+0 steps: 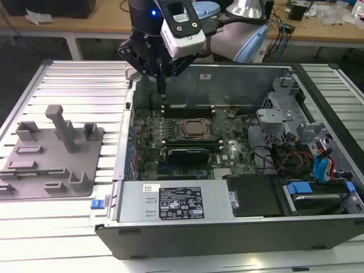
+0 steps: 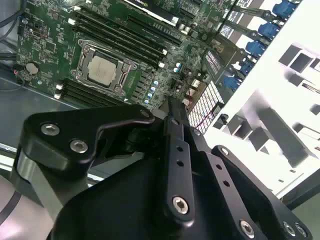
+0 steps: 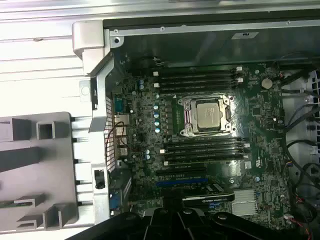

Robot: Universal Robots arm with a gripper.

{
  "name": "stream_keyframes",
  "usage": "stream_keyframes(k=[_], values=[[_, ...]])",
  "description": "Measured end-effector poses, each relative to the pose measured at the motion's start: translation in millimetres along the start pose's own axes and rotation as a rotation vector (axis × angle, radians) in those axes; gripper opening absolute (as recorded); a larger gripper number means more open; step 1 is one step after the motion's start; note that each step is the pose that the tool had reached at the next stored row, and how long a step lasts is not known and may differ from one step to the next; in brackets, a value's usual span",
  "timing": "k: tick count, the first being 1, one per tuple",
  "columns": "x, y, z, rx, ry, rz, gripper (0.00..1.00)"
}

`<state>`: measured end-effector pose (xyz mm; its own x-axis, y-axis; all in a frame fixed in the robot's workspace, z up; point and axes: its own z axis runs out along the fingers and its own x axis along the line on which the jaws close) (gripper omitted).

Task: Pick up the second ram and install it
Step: 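Reach for the second ram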

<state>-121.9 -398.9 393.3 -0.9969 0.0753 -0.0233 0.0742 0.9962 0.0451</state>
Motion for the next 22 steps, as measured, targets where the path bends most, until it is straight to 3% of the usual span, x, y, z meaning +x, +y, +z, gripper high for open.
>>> stream_keyframes(k=[6,10,12,13,19,22], values=[[0.9,-0.1,-0.1,0.0001,0.0000,0.000,0.08],[11.4,-0.8,-0.3,0.0000,0.0000,0.000,0.08],[23.1,-1.7,-0.6,-0.0001,-0.0003,0.000,0.08],[41.9,-3.1,-1.1,0.0000,-0.0006,0.000,0.08],[66.9,-5.0,-1.7,-0.0002,-0.0012,0.000,0.08],[89.8,-6.7,-2.1,-0.0001,-0.0016,0.000,0.08]])
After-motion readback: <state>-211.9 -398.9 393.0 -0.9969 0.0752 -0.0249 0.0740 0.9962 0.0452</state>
